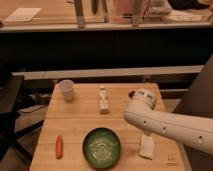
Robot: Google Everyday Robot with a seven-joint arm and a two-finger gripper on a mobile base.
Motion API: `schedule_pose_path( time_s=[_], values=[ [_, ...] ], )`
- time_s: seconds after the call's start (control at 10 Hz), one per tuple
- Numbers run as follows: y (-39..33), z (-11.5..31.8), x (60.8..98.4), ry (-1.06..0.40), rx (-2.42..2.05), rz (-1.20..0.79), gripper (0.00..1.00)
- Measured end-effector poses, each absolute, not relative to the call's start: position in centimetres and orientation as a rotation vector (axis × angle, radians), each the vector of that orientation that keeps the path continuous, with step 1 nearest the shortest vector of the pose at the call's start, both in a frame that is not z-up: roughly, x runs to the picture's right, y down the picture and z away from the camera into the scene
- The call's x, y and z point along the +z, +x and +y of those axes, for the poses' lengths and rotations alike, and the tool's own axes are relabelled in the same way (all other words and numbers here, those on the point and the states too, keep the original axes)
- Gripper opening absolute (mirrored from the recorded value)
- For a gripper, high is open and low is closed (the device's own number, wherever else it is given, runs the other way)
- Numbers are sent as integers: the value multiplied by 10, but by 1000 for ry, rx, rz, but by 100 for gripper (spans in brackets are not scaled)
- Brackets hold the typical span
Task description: Drag the ceramic bowl in a circle
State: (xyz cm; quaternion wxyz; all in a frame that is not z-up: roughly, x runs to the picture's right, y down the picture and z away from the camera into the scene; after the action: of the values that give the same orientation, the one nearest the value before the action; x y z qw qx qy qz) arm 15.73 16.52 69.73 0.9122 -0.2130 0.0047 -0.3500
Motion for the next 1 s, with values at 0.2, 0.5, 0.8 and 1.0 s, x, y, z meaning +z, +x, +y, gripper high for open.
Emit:
schedule_pose_path(
  time_s=[0.2, 0.5, 0.8, 1.0],
  values=[
    [155, 166, 702, -434, -748, -2, 80],
    [154, 169, 710, -424, -792, -27, 80],
    [151, 169, 716, -416, -827, -48, 80],
    [150, 170, 721, -409, -859, -67, 80]
  ],
)
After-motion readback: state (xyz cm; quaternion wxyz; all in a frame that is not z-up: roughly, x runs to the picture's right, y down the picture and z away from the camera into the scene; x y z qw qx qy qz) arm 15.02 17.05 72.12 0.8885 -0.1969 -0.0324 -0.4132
